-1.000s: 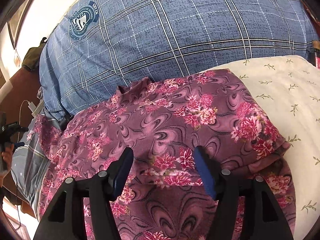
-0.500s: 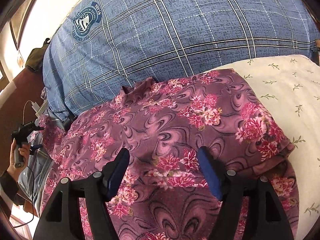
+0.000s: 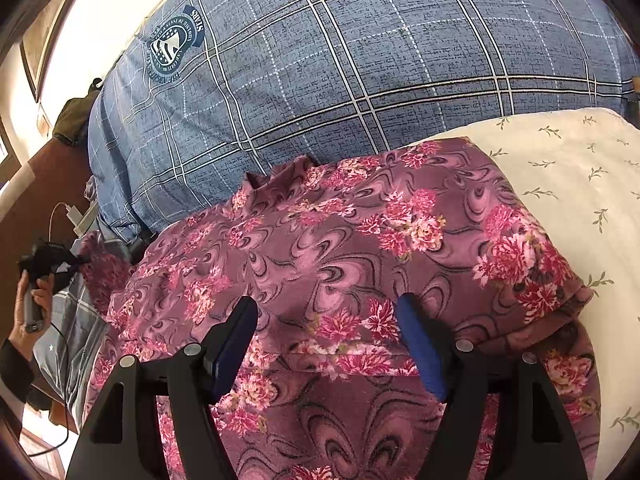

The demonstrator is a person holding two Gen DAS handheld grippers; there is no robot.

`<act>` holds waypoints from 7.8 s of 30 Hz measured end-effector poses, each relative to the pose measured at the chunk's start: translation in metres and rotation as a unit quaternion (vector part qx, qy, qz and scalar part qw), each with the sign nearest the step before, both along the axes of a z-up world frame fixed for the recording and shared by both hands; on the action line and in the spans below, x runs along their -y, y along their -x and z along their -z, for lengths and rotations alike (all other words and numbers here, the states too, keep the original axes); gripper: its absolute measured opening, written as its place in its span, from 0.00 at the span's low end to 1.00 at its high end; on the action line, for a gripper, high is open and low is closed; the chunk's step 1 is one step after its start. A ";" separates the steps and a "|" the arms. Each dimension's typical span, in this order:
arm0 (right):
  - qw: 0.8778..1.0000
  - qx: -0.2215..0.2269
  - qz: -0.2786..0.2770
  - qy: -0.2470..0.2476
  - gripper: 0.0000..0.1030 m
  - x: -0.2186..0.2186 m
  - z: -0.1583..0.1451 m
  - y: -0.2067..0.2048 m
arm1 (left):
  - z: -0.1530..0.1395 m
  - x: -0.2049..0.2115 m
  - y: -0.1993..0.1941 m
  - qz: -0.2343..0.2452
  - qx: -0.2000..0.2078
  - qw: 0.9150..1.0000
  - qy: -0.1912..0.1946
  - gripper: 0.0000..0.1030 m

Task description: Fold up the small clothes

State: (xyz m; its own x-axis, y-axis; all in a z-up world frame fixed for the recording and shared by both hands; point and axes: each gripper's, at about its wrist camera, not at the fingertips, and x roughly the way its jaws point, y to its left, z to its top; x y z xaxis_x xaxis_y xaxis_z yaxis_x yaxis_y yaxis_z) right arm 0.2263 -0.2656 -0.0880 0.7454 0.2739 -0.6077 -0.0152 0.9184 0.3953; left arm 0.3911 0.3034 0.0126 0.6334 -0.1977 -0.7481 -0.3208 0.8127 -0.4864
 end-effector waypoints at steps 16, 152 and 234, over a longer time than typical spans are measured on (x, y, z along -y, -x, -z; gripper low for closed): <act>1.000 0.003 0.000 -0.010 0.72 0.002 0.000 0.002 | -0.001 0.263 0.047 0.235 0.005 0.972 -0.025 0.07; 0.995 -0.042 0.055 -0.077 0.05 0.084 -0.016 -0.004 | 0.050 0.209 0.053 0.162 -0.116 0.965 -0.172 0.53; 0.957 -0.230 -0.166 0.068 0.13 0.021 0.040 0.284 | 0.119 0.108 0.343 0.224 -0.207 0.948 0.095 0.35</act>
